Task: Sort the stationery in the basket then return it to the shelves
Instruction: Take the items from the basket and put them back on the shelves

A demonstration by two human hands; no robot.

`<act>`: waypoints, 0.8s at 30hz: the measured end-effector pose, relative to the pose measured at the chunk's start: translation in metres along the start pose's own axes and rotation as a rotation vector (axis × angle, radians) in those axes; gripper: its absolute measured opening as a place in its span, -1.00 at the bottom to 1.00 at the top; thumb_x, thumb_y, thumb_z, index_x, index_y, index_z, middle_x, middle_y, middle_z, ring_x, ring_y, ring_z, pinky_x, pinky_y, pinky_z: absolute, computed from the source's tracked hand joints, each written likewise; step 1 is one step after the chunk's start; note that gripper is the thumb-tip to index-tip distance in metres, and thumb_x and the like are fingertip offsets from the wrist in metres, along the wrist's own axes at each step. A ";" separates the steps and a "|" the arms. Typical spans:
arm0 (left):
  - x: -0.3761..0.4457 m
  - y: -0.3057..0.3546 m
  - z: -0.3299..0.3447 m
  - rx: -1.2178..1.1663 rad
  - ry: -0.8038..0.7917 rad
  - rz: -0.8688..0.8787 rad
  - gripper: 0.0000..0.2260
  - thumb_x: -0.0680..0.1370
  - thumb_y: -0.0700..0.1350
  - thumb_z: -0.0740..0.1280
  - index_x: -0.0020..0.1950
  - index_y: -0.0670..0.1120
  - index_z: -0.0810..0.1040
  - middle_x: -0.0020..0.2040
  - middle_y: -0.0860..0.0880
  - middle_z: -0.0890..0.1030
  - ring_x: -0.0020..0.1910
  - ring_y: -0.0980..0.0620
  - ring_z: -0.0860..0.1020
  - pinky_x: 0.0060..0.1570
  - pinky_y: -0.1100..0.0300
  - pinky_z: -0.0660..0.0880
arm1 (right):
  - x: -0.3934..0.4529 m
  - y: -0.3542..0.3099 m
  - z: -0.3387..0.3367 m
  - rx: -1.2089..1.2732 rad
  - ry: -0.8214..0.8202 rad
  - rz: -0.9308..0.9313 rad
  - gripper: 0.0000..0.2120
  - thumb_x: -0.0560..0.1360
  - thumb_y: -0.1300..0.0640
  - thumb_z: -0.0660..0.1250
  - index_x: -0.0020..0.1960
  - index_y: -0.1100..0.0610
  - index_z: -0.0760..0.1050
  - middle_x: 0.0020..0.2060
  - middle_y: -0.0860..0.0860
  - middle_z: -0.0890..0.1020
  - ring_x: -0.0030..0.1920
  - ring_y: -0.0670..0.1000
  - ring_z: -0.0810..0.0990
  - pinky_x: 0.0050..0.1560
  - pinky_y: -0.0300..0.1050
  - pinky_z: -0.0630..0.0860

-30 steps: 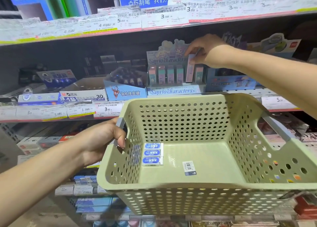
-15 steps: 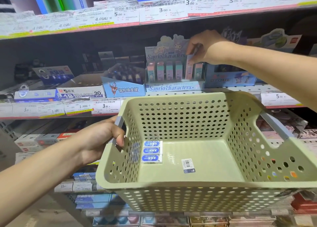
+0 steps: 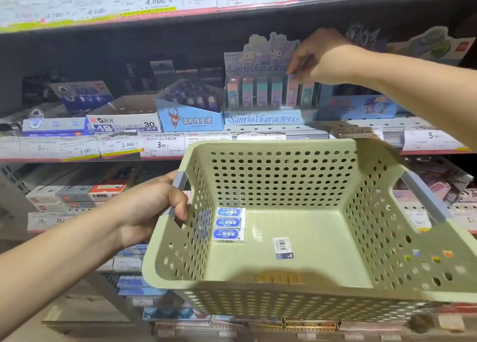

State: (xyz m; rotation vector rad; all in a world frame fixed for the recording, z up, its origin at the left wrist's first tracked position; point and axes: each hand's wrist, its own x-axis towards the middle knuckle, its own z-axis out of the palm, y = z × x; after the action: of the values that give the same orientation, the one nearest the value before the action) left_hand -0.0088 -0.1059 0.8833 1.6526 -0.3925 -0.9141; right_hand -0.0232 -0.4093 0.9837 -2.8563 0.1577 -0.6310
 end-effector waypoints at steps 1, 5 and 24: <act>0.000 0.000 0.000 0.000 0.003 -0.002 -0.53 0.06 -0.41 0.12 -0.16 -0.08 0.56 -0.42 -0.17 0.55 -0.53 -0.09 0.53 -0.49 0.15 0.52 | 0.001 0.000 0.000 -0.004 -0.003 0.001 -0.83 0.44 0.23 0.42 0.03 0.20 0.62 -0.08 0.09 0.64 -0.13 -0.02 0.55 -0.05 -0.25 0.40; -0.001 0.001 0.001 -0.009 0.018 -0.008 -0.59 0.18 -0.44 0.15 -0.09 -0.10 0.52 -0.42 -0.18 0.54 -0.53 -0.09 0.52 -0.49 0.15 0.52 | 0.004 -0.002 0.001 -0.026 -0.016 0.012 -0.83 0.44 0.21 0.42 0.03 0.19 0.62 -0.04 0.11 0.66 -0.12 0.00 0.56 -0.04 -0.23 0.43; 0.000 0.007 0.002 0.033 0.072 -0.005 -0.45 0.05 -0.40 0.13 -0.05 -0.07 0.56 -0.34 -0.19 0.56 -0.49 -0.10 0.53 -0.41 0.13 0.52 | 0.007 -0.001 -0.002 -0.081 -0.062 -0.004 -0.86 0.50 0.25 0.35 0.05 0.20 0.59 -0.03 0.13 0.65 -0.15 0.02 0.54 -0.07 -0.23 0.39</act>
State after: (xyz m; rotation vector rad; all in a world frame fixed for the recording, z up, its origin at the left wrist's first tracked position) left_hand -0.0087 -0.1097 0.8899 1.7120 -0.3558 -0.8533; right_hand -0.0179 -0.4093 0.9881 -2.9504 0.1718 -0.5484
